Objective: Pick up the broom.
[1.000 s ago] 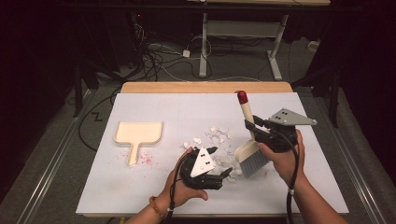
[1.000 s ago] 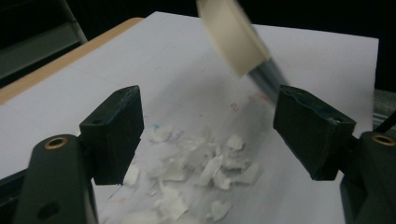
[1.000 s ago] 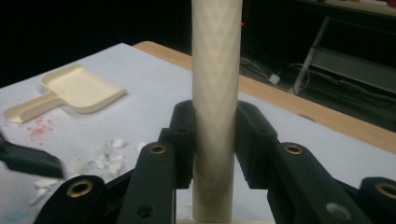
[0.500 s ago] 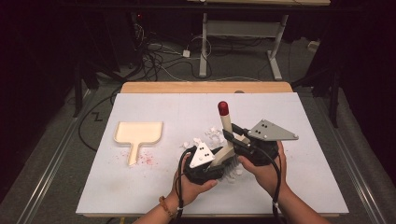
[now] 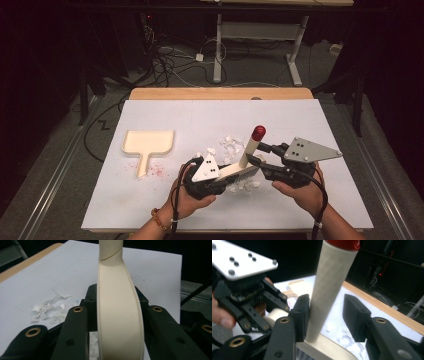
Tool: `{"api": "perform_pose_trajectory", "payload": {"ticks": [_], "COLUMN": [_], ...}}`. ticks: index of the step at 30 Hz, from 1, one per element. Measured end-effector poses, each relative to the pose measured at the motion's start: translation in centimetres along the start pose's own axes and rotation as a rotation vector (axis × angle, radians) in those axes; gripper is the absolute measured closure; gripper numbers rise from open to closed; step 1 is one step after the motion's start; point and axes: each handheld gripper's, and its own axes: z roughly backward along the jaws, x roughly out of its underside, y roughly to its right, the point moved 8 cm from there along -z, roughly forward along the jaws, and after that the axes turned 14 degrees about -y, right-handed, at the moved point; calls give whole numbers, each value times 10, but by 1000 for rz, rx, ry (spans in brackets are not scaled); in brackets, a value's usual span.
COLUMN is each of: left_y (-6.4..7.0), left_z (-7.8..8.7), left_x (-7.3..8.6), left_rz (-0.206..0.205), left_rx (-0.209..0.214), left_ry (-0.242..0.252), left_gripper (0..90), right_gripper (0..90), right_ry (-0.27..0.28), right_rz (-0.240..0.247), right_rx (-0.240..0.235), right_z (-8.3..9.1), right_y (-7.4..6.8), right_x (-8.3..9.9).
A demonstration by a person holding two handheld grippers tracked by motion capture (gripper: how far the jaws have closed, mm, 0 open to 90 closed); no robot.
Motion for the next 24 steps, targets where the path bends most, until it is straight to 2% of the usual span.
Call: {"api": "perform_pose_trajectory", "payload": {"ticks": [3,4,6,7,8,9,10,11,14,15,16,17,19,22,24], "left_y": [2,2,4,5,7,7,11,13,20,22,22,25,26,25,21], "left_z": [2,4,6,6,6,6,6,5,5,5,5,5,5,5,7], "left_x": [0,0,0,1,1,1,3,3,4,4,4,6,7,9,8], "left_rz": [-25,-34,-59,-75,-87,-87,-118,-140,-187,-197,-197,-209,-216,-207,-193], "left_rx": [12,16,29,38,49,49,79,95,148,164,164,202,221,256,265], "left_ry": [-3,-5,-8,-15,-22,-22,-42,-52,-65,-68,-68,-75,-74,-71,-43], "left_gripper": [650,650,650,650,650,650,650,649,649,649,649,648,648,644,600], "right_gripper": [481,471,408,407,406,406,388,389,371,396,396,426,551,597,661], "right_ry": [-20,-35,-108,-134,-157,-157,-207,-224,-261,-278,-278,-311,-334,-329,-324], "right_rz": [29,48,99,126,144,144,176,195,230,245,245,277,283,297,292], "right_rx": [-20,-45,-117,-151,-176,-176,-198,-202,-270,-301,-301,-339,-408,-436,-471], "right_z": [4,5,2,1,-1,-1,-6,-10,-21,-25,-25,-30,-32,-36,-36], "right_y": [3,3,4,4,4,4,3,2,-7,-11,-11,-19,-26,-33,-35], "right_x": [7,11,22,29,35,35,44,47,55,59,59,66,71,73,74]}}
